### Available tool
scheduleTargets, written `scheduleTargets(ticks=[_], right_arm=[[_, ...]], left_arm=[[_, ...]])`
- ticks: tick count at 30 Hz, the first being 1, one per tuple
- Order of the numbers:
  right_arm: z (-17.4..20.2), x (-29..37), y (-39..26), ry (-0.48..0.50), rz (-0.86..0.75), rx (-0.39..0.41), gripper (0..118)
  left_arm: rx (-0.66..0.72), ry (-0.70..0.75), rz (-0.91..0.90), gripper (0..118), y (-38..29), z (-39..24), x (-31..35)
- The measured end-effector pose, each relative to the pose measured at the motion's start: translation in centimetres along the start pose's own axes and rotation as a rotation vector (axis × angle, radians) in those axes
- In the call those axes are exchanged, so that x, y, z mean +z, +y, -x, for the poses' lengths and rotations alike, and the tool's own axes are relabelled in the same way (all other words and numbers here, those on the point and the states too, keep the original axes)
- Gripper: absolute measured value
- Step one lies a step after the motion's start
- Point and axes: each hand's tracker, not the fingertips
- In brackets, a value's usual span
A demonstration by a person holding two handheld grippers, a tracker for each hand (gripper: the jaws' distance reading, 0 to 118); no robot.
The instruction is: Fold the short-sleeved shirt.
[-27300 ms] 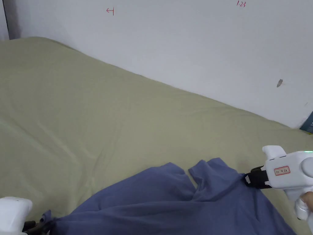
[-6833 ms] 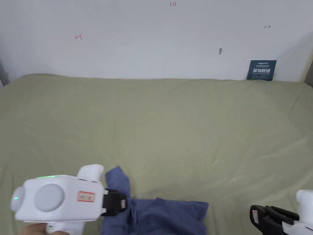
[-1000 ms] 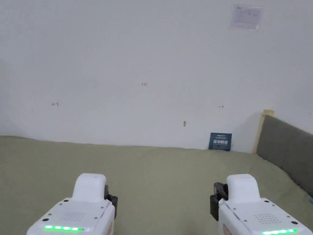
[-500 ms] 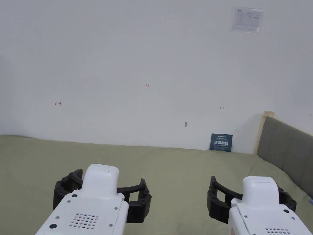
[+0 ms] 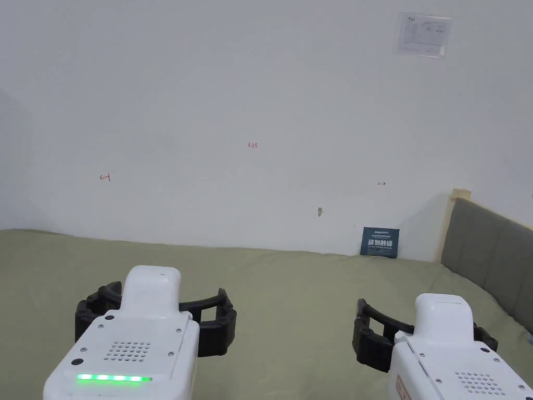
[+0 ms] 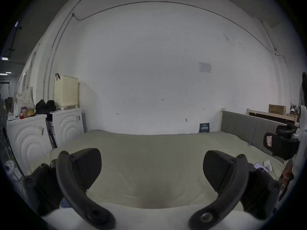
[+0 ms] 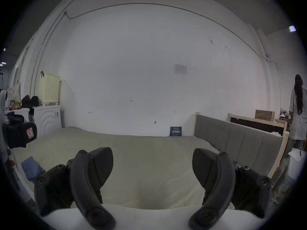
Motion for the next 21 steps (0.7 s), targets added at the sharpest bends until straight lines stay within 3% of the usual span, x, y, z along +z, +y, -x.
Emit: scheduleTargets(ticks=[9, 15, 17, 21], right_arm=[[-0.7, -1.4, -0.1, -0.048, 0.018, -0.023, 100], [-1.8, -2.2, -0.6, 0.018, 0.052, -0.148, 100], [-1.6, -2.4, -0.8, 0.017, 0.036, -0.131, 100], [-0.2, -2.8, -1.1, -0.055, 0.009, 0.033, 100]], left_arm=[[0.023, 0.003, 0.030, 118, -0.7, 0.8, -1.7], [0.014, -0.002, 0.052, 118, -1.2, 0.7, -2.5], [0.024, -0.004, 0.065, 118, -1.4, 0.8, -2.7], [0.041, 0.004, 0.080, 118, -1.8, 1.0, -3.1]])
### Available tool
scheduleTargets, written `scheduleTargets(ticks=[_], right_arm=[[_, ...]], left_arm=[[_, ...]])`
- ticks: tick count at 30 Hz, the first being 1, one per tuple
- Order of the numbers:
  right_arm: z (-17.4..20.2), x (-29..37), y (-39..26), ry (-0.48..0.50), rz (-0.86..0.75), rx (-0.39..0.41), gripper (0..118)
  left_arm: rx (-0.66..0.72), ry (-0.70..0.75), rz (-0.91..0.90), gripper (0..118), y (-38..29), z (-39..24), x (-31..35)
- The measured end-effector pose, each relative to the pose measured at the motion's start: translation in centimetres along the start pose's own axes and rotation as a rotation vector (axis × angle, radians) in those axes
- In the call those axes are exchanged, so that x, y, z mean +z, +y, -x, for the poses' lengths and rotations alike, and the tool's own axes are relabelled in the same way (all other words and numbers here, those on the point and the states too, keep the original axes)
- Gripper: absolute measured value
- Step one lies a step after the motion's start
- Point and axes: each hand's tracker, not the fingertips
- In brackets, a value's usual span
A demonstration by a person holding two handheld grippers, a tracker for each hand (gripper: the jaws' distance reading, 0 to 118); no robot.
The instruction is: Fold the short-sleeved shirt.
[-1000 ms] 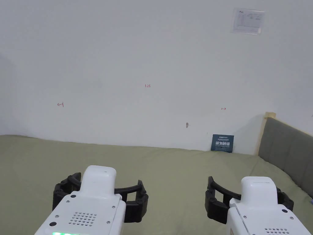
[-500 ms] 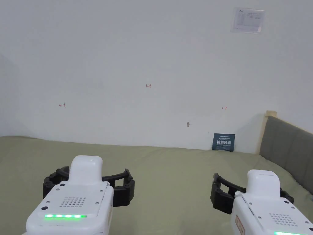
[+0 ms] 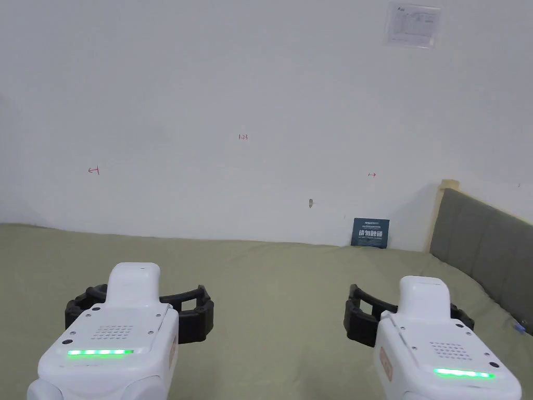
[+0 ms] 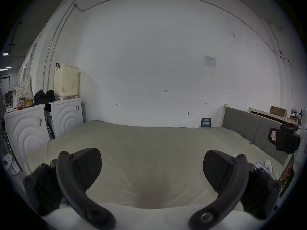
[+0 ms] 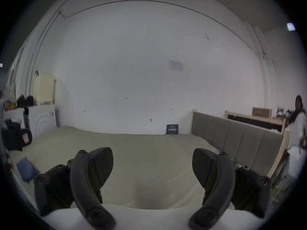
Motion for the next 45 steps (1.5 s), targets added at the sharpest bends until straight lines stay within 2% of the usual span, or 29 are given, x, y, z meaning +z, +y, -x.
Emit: scheduleTargets(ticks=[2, 4, 5, 8, 12, 14, 16, 18, 22, 25, 33, 39, 45], right_arm=[[0.3, -0.1, -0.3, 0.022, -0.003, -0.010, 100], [0.4, -0.2, -0.4, 0.123, 0.028, -0.041, 100], [0.5, -0.3, -0.5, 0.144, 0.035, -0.046, 100], [0.7, -0.4, -0.9, 0.148, 0.023, -0.044, 100], [1.1, -1.0, -1.6, 0.153, 0.038, -0.128, 100], [0.7, -1.6, -1.7, 0.224, 0.122, -0.164, 100], [0.3, -1.7, -1.9, 0.259, 0.123, -0.194, 100], [0.3, -1.7, -1.7, 0.223, 0.121, -0.194, 100], [0.6, -1.8, -1.0, 0.123, 0.127, -0.116, 100], [0.8, -2.2, -0.3, 0.078, 0.160, -0.109, 100], [0.1, -2.7, -0.2, 0.116, 0.194, -0.144, 100], [1.0, -2.6, -0.3, 0.073, 0.216, -0.059, 100], [1.2, -2.2, 0.1, 0.127, 0.221, -0.078, 100]], left_arm=[[0.007, -0.003, 0.001, 118, -0.1, 0.1, -0.2], [0.011, 0.000, 0.006, 118, -0.2, 0.1, -0.3], [0.011, 0.000, 0.006, 118, -0.2, 0.1, -0.4], [0.014, 0.000, 0.012, 118, -0.2, 0.2, -0.7], [0.025, -0.004, 0.023, 118, -0.4, 0.1, -1.1], [0.020, -0.003, 0.028, 118, -0.6, 0.0, -1.2], [0.001, -0.004, 0.038, 118, -0.8, -0.1, -1.3], [0.000, 0.000, 0.038, 118, -1.0, -0.1, -1.4], [0.012, 0.002, 0.050, 118, -1.2, -0.1, -1.7], [0.005, 0.007, 0.054, 118, -1.3, -0.2, -1.8], [-0.008, -0.004, 0.063, 118, -1.3, -0.6, -1.8], [-0.010, -0.007, 0.081, 118, -1.6, -0.6, -2.0], [-0.003, -0.008, 0.085, 118, -1.7, -0.6, -2.0]])
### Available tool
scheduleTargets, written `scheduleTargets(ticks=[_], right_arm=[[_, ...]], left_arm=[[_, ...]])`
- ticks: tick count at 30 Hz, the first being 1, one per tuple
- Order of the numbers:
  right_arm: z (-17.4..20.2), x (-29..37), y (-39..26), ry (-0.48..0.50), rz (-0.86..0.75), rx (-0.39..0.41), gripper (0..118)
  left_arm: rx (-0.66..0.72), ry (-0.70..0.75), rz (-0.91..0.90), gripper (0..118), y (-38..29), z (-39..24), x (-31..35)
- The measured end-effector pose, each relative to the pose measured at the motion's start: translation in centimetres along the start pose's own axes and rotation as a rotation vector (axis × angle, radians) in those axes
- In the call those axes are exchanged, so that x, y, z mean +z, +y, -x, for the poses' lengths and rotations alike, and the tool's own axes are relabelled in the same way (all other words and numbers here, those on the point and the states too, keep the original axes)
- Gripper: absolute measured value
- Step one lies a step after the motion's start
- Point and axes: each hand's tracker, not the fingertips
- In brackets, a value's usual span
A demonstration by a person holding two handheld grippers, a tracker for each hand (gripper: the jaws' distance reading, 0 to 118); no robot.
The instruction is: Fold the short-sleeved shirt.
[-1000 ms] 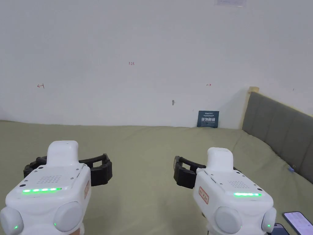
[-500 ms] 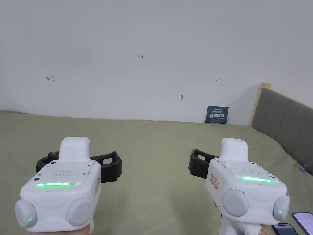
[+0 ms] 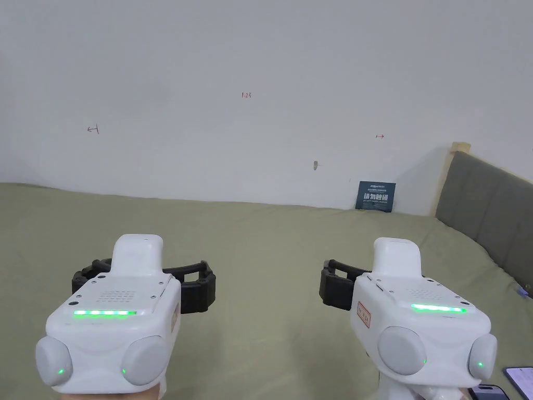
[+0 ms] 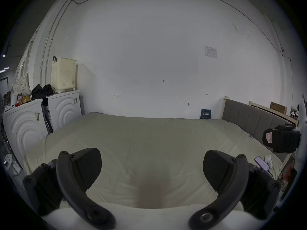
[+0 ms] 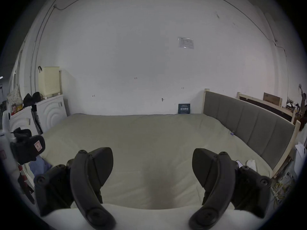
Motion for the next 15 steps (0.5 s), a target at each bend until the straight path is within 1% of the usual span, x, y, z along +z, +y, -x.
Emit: scheduleTargets(ticks=[2, 5, 11, 15], right_arm=[[-0.1, 0.1, 0.2, 0.004, 0.004, -0.024, 100], [-0.2, 0.1, 0.1, -0.009, -0.002, -0.033, 100], [0.4, 0.4, -0.4, -0.054, -0.019, 0.031, 100], [1.2, 0.7, -0.6, -0.048, -0.027, 0.060, 100]], left_arm=[[-0.004, -0.002, 0.000, 118, 0.0, 0.0, 0.1], [-0.007, 0.005, 0.002, 118, 0.1, 0.1, 0.2], [0.009, 0.007, -0.003, 118, 0.5, 0.3, 0.3], [0.011, -0.006, -0.008, 118, 0.7, 0.1, 0.6]])
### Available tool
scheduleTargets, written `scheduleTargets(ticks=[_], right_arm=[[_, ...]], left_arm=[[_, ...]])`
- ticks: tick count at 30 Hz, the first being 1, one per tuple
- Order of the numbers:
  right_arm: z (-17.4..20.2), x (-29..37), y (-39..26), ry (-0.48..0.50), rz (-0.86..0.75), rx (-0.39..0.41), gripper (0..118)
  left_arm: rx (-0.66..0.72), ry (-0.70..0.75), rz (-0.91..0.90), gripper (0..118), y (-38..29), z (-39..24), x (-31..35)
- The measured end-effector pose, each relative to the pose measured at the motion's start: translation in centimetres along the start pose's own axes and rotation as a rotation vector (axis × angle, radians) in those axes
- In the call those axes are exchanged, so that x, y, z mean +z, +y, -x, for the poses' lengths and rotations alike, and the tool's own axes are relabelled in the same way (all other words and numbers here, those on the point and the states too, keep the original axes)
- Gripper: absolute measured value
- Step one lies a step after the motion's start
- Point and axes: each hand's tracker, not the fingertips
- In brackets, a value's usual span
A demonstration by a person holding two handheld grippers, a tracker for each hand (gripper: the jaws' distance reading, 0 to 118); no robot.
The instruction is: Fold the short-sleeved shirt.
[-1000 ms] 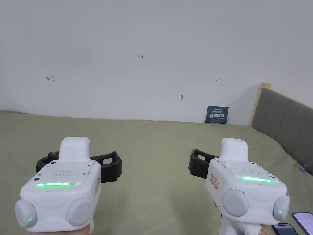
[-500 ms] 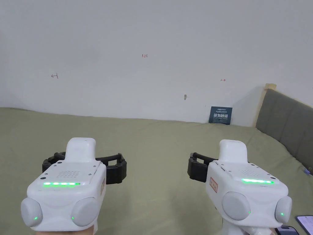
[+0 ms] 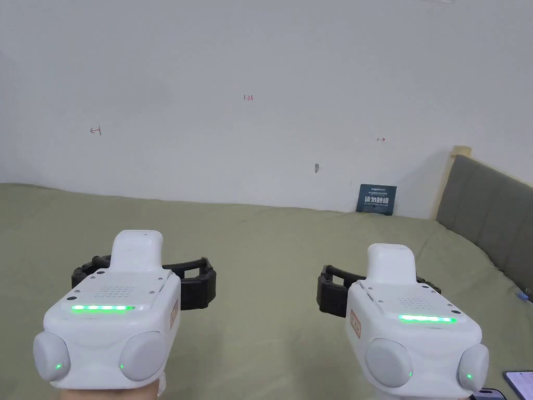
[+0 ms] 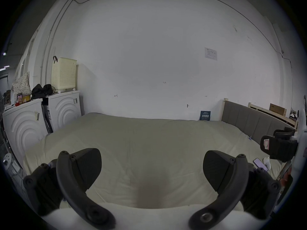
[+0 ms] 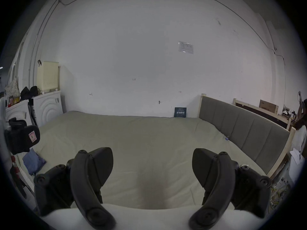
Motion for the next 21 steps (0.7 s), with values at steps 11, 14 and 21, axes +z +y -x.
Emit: scheduleTargets(ticks=[11, 14, 21], right_arm=[[-0.3, 0.3, 0.9, 0.084, 0.016, -0.083, 100], [-0.4, 0.3, 1.2, 0.071, 0.019, -0.080, 100], [-0.9, -0.4, 1.2, 0.079, 0.079, -0.077, 100]], left_arm=[[-0.021, -0.007, 0.001, 118, 0.3, -0.2, 0.4], [-0.019, -0.006, -0.002, 118, 0.4, -0.2, 0.4], [-0.016, -0.014, 0.003, 118, 0.4, -0.3, 0.3]])
